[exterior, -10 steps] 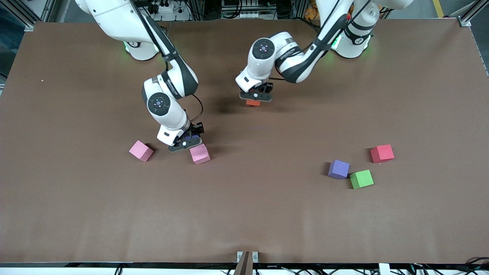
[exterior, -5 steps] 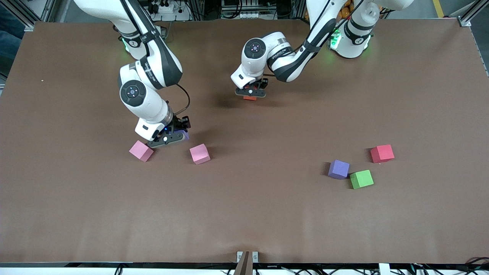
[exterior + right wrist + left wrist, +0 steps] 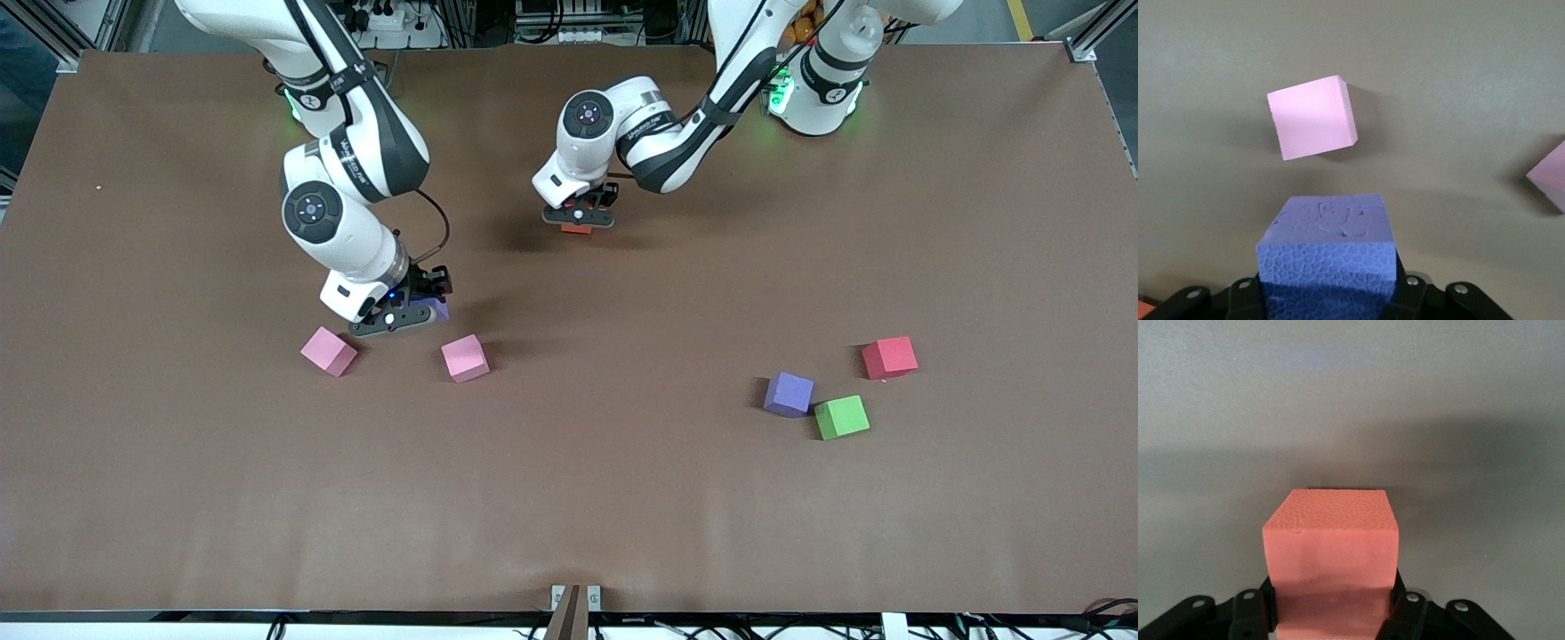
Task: Arrange blocks into number 1
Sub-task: 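Carry the orange cube with the left gripper and set it beside the cyan cube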
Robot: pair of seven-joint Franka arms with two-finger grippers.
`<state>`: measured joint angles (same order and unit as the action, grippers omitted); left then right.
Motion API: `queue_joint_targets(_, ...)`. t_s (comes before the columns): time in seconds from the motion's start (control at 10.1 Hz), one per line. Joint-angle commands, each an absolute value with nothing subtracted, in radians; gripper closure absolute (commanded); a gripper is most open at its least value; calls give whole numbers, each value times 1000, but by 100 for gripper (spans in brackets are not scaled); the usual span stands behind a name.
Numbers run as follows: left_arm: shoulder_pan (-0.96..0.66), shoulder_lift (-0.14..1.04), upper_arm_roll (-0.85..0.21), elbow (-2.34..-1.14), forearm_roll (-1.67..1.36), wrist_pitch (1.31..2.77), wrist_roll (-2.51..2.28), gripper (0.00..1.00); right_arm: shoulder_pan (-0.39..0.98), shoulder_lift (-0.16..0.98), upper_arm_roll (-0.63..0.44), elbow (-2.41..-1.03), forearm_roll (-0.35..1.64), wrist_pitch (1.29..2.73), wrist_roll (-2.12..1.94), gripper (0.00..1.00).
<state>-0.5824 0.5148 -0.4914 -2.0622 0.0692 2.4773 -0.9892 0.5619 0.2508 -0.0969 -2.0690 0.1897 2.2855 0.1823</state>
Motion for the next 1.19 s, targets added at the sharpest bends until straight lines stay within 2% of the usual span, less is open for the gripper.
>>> queue_joint_targets(0.0,-604,538,-482,-2033,63,2464,-1015,100,578,233,-100,-2082,209,2292,219,38)
queue_joint_targets(0.69,-620,551,-483,-2033,64,2464,-1057,100,575,222,-98,-2079,209,2290,219,38)
queue_joint_targets(0.79,-620,552,-483,-2033,66,2464,-1054,96,575,218,-98,-2079,209,2290,219,38)
queue_joint_targets(0.89,-618,552,-483,-2034,66,2461,-1057,1,575,218,-98,-2079,209,2290,219,38)
queue_joint_targets(1.09,-615,542,-480,-2034,66,2459,-1057,0,575,218,-98,-2079,209,2290,219,38)
